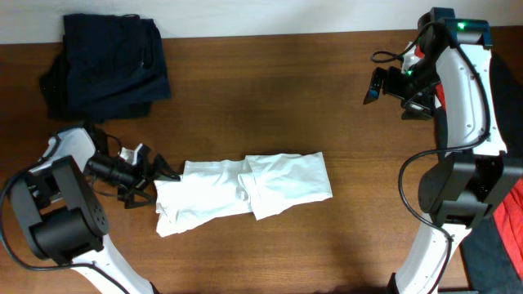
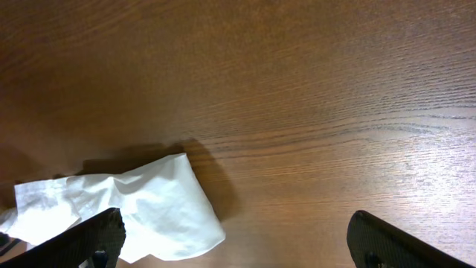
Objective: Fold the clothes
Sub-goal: 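Grasp the left end of the folded shirt with the left gripper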
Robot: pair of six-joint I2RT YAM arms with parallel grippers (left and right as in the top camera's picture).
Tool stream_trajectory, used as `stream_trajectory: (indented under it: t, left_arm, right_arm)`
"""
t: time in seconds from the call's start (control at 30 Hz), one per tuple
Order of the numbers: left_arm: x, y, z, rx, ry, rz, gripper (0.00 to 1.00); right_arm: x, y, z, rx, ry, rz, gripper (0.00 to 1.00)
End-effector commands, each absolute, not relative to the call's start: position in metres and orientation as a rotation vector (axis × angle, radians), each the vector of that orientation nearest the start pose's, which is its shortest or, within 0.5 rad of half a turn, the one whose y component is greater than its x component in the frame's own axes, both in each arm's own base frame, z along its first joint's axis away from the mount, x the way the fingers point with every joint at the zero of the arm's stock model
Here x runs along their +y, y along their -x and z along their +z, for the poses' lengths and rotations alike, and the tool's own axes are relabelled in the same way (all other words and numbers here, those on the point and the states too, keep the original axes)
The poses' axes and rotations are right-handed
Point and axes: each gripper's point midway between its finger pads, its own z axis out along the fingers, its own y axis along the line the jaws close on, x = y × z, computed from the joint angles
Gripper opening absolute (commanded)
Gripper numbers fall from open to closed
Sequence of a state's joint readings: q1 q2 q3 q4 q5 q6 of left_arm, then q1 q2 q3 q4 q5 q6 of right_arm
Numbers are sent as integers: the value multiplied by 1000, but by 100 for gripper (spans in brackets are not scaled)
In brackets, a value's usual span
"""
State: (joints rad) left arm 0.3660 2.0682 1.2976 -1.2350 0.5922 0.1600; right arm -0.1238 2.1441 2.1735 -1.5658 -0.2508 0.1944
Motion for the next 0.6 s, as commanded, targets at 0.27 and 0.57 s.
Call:
stream_trajectory:
  t: [0.27, 0.57]
  left_arm:
    - [26, -278, 4, 3288, 580, -790, 99]
    - [-14, -265, -3, 3386, 431, -782, 57]
  right_arm:
    - [-8, -419, 167, 3038, -465, 376, 99]
    - [-8, -419, 167, 3037, -465, 376, 99]
